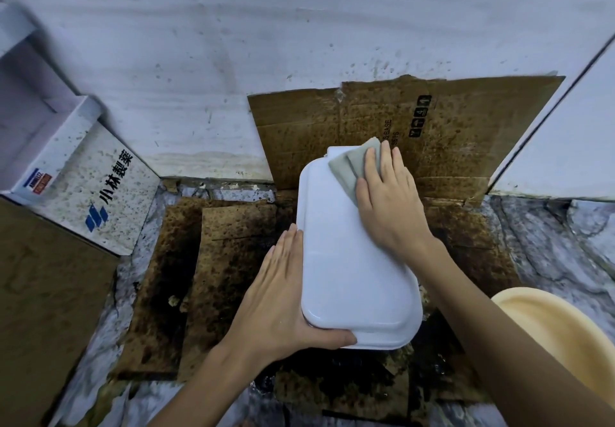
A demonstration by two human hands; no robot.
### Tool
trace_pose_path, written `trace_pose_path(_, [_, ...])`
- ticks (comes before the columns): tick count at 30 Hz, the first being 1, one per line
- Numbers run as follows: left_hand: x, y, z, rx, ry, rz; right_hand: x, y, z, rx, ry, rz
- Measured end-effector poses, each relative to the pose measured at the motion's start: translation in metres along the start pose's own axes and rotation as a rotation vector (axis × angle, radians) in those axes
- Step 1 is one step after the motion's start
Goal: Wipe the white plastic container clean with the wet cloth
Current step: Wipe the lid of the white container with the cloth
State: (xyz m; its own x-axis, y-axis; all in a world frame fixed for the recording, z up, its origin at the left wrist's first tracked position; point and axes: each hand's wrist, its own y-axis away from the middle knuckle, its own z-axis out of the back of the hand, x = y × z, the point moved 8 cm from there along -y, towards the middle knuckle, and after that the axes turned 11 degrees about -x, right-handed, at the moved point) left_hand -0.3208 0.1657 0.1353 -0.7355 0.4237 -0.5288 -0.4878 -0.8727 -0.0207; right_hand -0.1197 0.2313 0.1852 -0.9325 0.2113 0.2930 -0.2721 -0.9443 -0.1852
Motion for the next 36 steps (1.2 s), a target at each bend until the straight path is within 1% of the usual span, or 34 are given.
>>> trace_pose_path(3, [0.0, 0.0, 0.0, 0.005, -0.008, 0.0, 0.001, -0.012, -0.005, 0.009, -0.011, 0.044])
trace_pose_path(6, [0.0, 0.001, -0.001, 0.015, -0.005, 0.0, 0.004, -0.002, -0.002, 0.029, 0.012, 0.149])
trace_pose_path(10, [0.002, 0.002, -0.003, 0.012, -0.024, 0.008, 0.018, 0.052, 0.005, 0.114, 0.069, 0.328])
trace_pose_path(12, [0.003, 0.002, -0.004, 0.009, -0.027, 0.014, 0.027, 0.09, 0.006, 0.152, 0.055, 0.379])
trace_pose_path(15, [0.0, 0.004, -0.005, 0.001, -0.001, -0.001, 0.038, 0.143, 0.009, 0.125, 0.067, 0.432])
trace_pose_path(18, [-0.002, 0.006, -0.009, 0.016, 0.03, -0.014, 0.039, 0.164, 0.011, 0.111, 0.055, 0.468])
trace_pose_path(21, [0.0, 0.004, -0.006, 0.002, 0.027, 0.011, 0.033, 0.139, 0.011, 0.114, 0.102, 0.516])
trace_pose_path(23, [0.002, 0.004, -0.005, 0.014, 0.009, 0.024, 0.023, 0.103, 0.006, 0.134, 0.097, 0.446])
trace_pose_path(25, [0.003, 0.004, -0.005, 0.022, 0.001, 0.034, 0.015, 0.06, 0.003, 0.114, 0.102, 0.355])
trace_pose_path(29, [0.005, 0.003, -0.004, 0.029, 0.019, 0.044, 0.017, -0.002, -0.006, 0.071, 0.143, 0.286])
trace_pose_path(32, [0.004, 0.002, -0.003, 0.026, 0.014, 0.033, 0.023, -0.001, -0.008, 0.074, 0.145, 0.305])
trace_pose_path(36, [0.0, 0.002, -0.001, 0.016, 0.017, 0.016, 0.04, 0.058, -0.003, 0.179, 0.119, 0.447])
